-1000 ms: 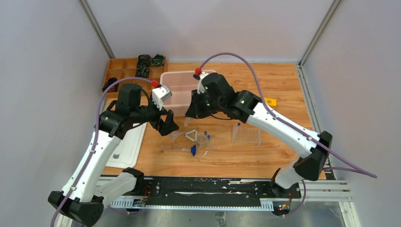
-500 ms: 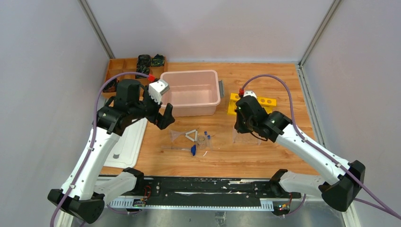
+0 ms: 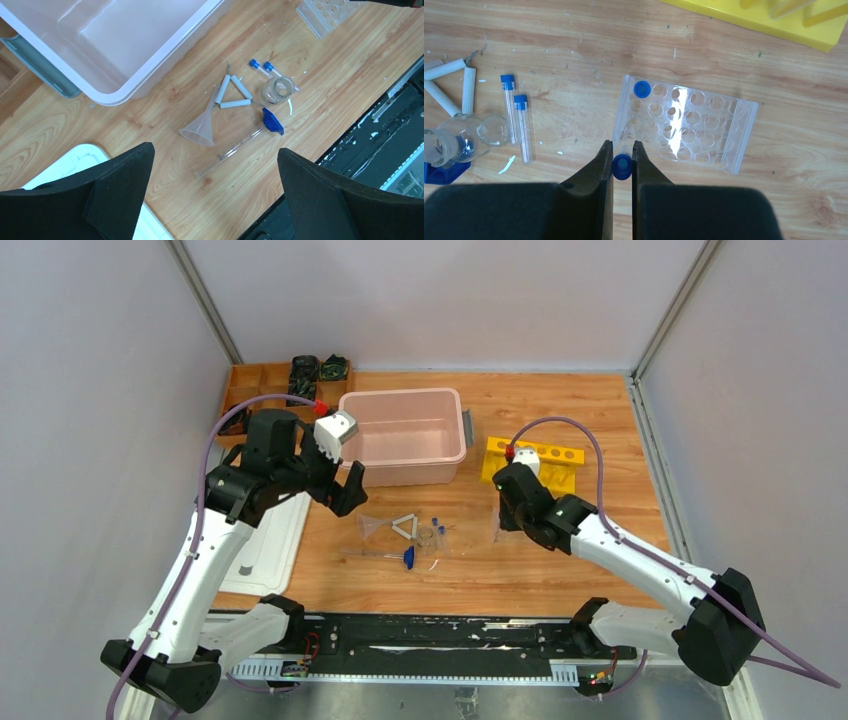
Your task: Organize the chemistry lab equipment
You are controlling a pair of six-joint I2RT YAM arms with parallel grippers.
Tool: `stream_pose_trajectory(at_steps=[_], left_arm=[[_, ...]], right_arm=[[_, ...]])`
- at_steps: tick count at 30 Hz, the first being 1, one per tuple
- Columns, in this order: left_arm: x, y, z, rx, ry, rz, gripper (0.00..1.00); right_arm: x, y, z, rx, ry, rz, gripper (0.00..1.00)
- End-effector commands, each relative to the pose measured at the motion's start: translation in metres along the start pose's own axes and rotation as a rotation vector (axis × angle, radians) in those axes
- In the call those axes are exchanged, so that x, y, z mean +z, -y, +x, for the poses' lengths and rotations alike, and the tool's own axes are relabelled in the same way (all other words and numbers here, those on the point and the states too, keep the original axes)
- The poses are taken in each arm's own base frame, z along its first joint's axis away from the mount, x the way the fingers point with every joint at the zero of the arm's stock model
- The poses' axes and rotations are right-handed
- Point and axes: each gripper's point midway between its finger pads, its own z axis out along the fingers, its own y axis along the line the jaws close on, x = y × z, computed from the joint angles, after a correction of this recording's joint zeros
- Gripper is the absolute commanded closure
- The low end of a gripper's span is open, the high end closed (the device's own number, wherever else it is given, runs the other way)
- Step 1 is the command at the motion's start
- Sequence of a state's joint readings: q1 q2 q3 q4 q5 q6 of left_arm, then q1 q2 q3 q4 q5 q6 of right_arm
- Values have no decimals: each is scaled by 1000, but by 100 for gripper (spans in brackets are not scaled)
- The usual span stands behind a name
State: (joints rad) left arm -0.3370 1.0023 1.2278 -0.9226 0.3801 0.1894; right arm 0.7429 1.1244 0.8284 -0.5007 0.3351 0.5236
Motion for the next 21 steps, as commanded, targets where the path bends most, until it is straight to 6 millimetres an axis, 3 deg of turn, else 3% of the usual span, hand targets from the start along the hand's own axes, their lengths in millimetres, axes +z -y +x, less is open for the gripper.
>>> stream_pose_trajectory(at_steps=[1, 9, 21], left_arm=[[-6, 0, -10, 23, 28, -8, 0], [-9, -2, -11, 40, 34, -20, 0], [-10, -3, -14, 45, 42, -25, 0]], right_arm=[[11, 5, -14, 50, 104, 27, 100], [17, 15, -6, 73, 131, 68, 100], [30, 8, 4, 55, 117, 78, 100]])
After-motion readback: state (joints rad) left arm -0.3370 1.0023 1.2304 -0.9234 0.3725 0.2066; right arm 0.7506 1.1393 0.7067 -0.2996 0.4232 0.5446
